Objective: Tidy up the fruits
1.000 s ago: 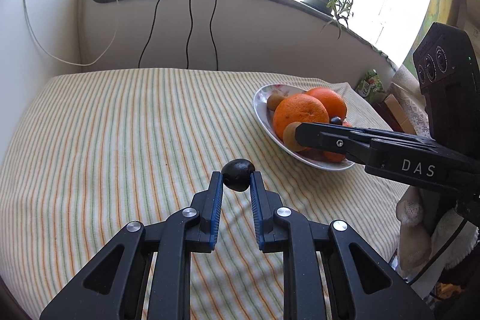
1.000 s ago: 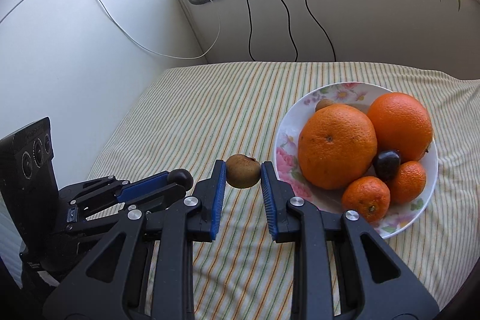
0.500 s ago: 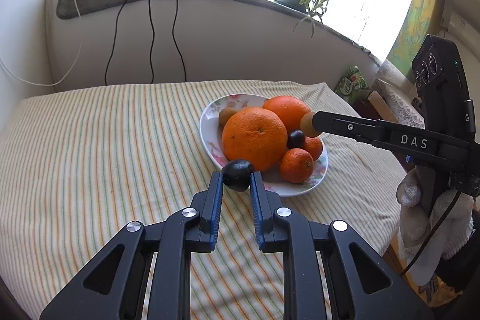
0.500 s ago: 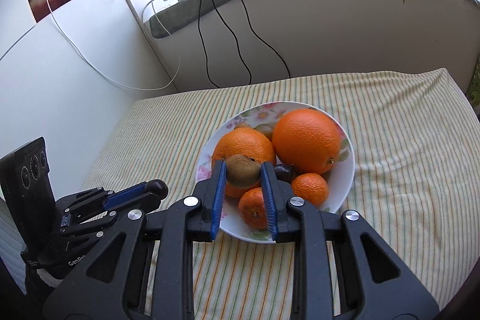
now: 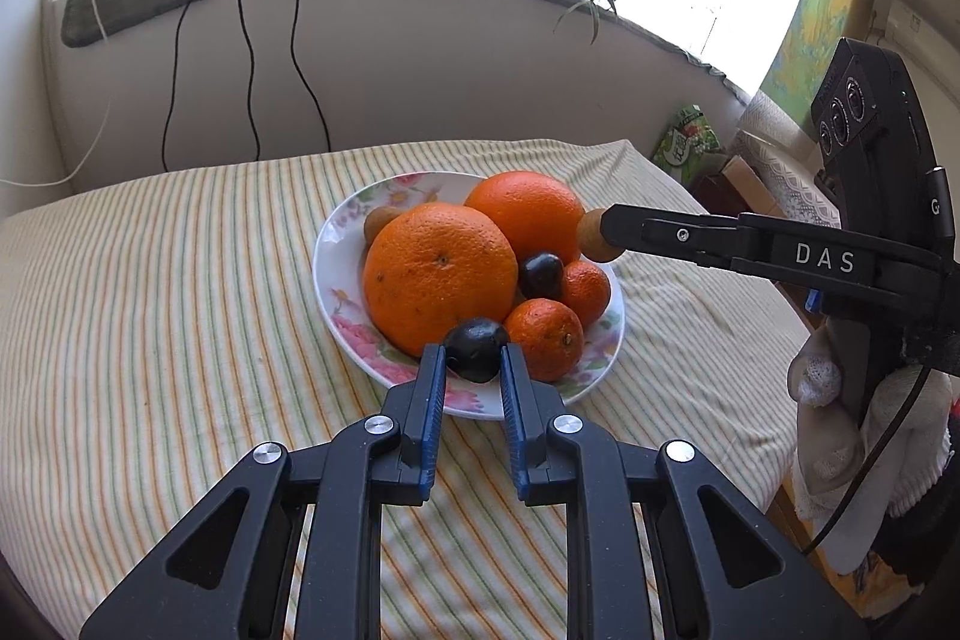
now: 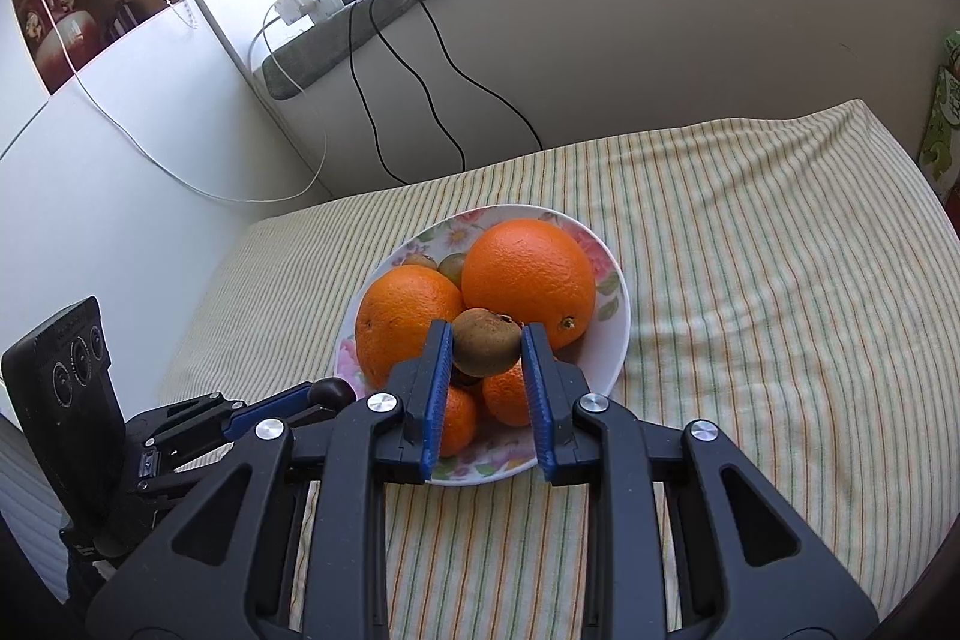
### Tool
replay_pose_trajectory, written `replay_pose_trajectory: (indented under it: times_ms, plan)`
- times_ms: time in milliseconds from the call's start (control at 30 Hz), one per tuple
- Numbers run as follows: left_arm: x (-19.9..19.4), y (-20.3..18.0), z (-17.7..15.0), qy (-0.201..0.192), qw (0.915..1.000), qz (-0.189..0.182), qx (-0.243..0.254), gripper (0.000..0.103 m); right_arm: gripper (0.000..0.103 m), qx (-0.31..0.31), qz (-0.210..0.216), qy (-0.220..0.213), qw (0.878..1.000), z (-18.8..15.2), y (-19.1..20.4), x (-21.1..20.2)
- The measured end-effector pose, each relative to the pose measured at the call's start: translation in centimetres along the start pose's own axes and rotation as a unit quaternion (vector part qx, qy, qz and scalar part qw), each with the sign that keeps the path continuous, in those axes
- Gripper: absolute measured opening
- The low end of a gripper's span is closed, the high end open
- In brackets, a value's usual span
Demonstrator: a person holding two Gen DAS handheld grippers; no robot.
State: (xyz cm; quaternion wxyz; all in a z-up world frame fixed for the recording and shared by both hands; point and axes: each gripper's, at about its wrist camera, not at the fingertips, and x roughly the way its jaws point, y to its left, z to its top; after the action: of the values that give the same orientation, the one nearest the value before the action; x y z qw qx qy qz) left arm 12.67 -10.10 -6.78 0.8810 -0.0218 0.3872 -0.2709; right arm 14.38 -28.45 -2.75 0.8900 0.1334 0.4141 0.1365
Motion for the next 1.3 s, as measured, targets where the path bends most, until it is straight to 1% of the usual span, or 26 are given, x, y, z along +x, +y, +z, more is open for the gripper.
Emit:
replay_pose_trajectory:
  times_ms: [367, 567, 600, 633, 700, 767, 1100, 1167, 1200, 1267, 1300]
  plan:
    - [0.8, -0.8, 0.2, 0.006, 0.9999, 0.003, 0.008, 0.017, 0.025, -0.007, 0.021, 0.009, 1.0, 1.4, 1.0, 1.5]
    - [0.8, -0.8, 0.3, 0.004, 0.9999, 0.007, 0.008, 0.018, 0.026, -0.013, 0.018, 0.011, 1.0, 1.5, 1.1, 1.9]
    - [0.8, -0.7, 0.3, 0.004, 0.9999, 0.008, 0.008, 0.021, 0.027, -0.013, 0.017, 0.011, 1.0, 1.5, 1.1, 1.9]
    - [0.8, -0.7, 0.3, 0.004, 0.9999, 0.008, 0.007, 0.026, 0.029, -0.014, 0.015, 0.011, 1.0, 1.5, 1.1, 1.9]
    - [0.7, -0.7, 0.3, 0.002, 0.9999, 0.009, 0.008, 0.028, 0.047, -0.017, 0.015, 0.008, 1.0, 1.5, 1.2, 1.8]
    - [0.6, -0.7, 0.3, 0.0, 0.9999, 0.009, 0.008, 0.028, 0.052, -0.023, 0.012, 0.002, 1.0, 1.5, 1.3, 1.5]
    - [0.2, -0.7, 0.2, -0.003, 0.9999, 0.013, 0.007, 0.028, 0.057, -0.035, 0.007, -0.006, 0.999, 1.4, 1.6, 0.5]
    - [0.0, -0.7, 0.2, -0.004, 0.9999, 0.013, 0.005, 0.03, 0.058, -0.035, 0.006, -0.007, 0.999, 1.3, 1.6, 0.2]
    - [-0.2, -0.7, 0.1, -0.005, 0.9999, 0.014, 0.005, 0.034, 0.058, -0.035, 0.004, -0.007, 0.999, 1.2, 1.5, 0.1]
    - [-0.4, -0.8, 0.1, -0.007, 0.9999, 0.015, 0.003, 0.035, 0.059, -0.038, 0.001, -0.008, 0.999, 1.0, 1.5, -0.1]
    - [-0.5, -0.8, 0.0, -0.008, 0.9998, 0.015, 0.003, 0.035, 0.063, -0.039, 0.0, -0.008, 0.999, 0.9, 1.5, -0.3]
